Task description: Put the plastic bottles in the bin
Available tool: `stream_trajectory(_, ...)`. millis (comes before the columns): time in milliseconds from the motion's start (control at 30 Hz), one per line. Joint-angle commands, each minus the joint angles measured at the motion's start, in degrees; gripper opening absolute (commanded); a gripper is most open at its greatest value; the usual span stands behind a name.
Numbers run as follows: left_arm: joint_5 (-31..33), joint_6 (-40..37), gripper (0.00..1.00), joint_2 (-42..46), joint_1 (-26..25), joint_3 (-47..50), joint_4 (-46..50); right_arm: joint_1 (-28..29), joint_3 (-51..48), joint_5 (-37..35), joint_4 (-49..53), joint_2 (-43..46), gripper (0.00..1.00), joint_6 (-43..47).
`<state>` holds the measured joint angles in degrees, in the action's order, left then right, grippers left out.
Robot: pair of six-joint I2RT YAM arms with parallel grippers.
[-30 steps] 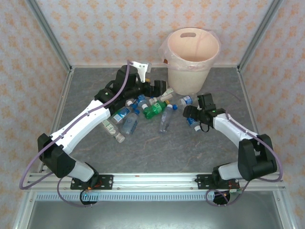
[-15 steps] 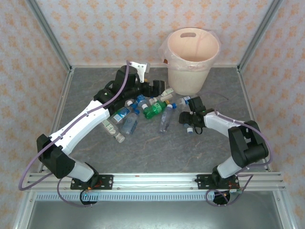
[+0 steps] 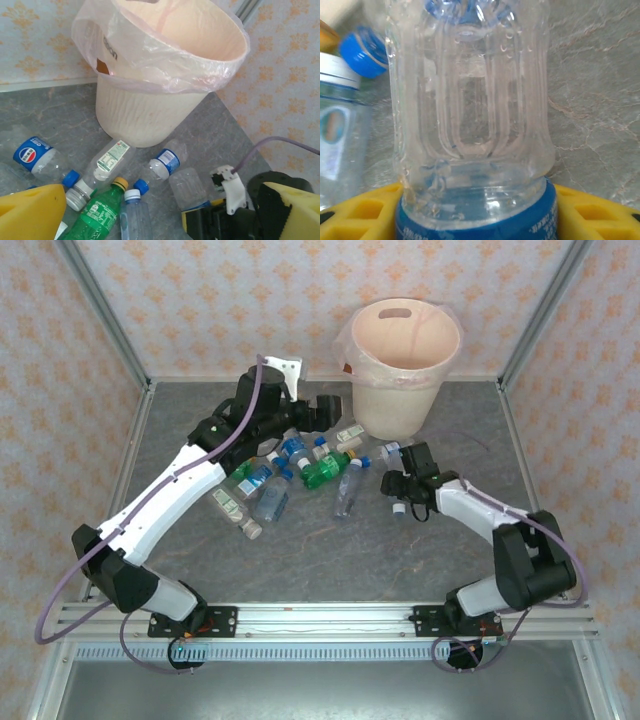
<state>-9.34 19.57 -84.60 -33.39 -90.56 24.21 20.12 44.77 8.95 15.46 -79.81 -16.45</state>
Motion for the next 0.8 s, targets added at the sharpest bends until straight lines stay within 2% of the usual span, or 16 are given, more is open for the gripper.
stream_trajectory(0,5.16,0.3,0.99,-1.25,-0.28,-1.99,1.05,0.43,0.34,-1.69,2.47,5.91,0.57,-1.75)
stream_trajectory(233,7.41,0.83,0.99,-0.61,-0.27,0.01,-5.8,0.44,7.81,-4.73,9.81,15.11,0.57,-2.34)
stream_trajectory(367,5.35,0.83,0.99,1.65,-0.22,4.18,-10.03,0.41,14.43,-7.28,10.73,16.95,0.55,-2.76)
stream_trajectory(600,5.85,-0.76,0.99,4.62,-0.19,6.61,-9.01,0.39,31.4,-11.78,10.85,12.46,0.55,-2.78)
stream_trajectory(767,4.92,0.42,0.99,10.61,-0.17,11.67,-9.88,0.36,46.93,-11.68,12.12,1.59,0.56,-3.74)
